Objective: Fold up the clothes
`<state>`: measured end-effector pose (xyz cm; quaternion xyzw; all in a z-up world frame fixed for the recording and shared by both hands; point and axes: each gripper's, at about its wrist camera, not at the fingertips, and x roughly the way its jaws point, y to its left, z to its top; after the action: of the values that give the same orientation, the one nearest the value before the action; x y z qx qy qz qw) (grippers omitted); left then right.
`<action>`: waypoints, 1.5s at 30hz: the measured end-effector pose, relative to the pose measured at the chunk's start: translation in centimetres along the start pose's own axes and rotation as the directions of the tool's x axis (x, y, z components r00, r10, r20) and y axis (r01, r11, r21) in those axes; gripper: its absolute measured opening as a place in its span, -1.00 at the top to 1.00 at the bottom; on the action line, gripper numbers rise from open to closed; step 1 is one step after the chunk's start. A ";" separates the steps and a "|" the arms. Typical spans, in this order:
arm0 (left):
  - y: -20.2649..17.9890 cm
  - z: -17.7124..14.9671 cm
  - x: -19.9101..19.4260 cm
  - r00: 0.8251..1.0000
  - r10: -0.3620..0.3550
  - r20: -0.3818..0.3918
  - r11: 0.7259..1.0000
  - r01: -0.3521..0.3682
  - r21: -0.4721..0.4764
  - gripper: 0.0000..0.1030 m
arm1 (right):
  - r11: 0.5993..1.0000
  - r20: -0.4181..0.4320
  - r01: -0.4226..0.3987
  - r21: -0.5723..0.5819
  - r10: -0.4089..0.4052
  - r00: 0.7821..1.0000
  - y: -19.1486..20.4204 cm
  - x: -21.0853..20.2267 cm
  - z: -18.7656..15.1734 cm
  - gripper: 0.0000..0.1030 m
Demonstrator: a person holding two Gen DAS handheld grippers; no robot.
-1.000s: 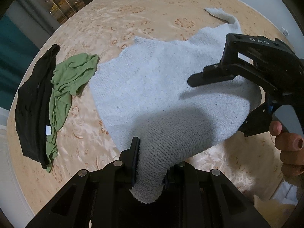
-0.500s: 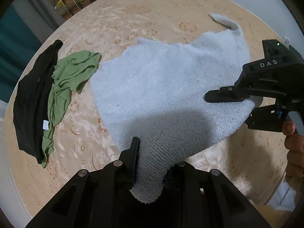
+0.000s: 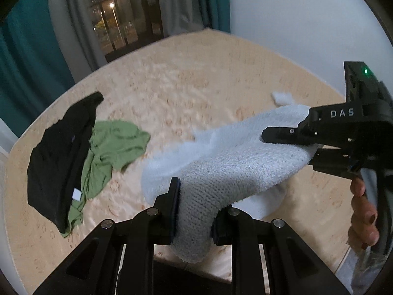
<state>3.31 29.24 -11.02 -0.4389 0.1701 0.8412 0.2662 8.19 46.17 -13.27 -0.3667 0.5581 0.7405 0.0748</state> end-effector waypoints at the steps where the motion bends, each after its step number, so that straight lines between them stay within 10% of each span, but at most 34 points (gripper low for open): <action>1: 0.1 0.4 -0.7 1.000 -0.009 0.017 1.000 0.009 -0.006 0.59 | 1.000 0.013 -0.008 -0.019 0.008 1.000 0.6 -0.4 0.1 0.63; 10: -0.2 2.1 -3.8 0.997 -0.019 0.081 1.000 0.017 0.019 0.59 | 0.989 0.062 -0.042 -0.143 0.052 0.997 3.7 -3.8 0.9 0.64; 19: -3.7 -3.1 -2.0 0.993 -0.106 -0.058 0.987 0.112 0.119 0.59 | 0.996 -0.027 -0.029 -0.090 0.027 0.999 -1.9 -4.4 -2.2 0.62; 30: -6.9 -6.8 0.1 0.976 -0.133 -0.173 0.975 0.160 0.154 0.59 | 0.976 -0.074 -0.031 0.217 0.048 0.996 -13.0 -5.7 -6.1 -0.25; 45: -6.6 -6.9 0.2 0.976 -0.120 -0.182 0.983 0.143 0.118 0.59 | 0.935 -0.156 -0.005 0.353 0.064 0.986 -15.1 -0.6 -5.3 -0.60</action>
<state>11.62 31.04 -15.38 -0.5027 0.2180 0.7671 0.3338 18.86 47.21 -25.09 -0.3975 0.6921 0.5972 0.0798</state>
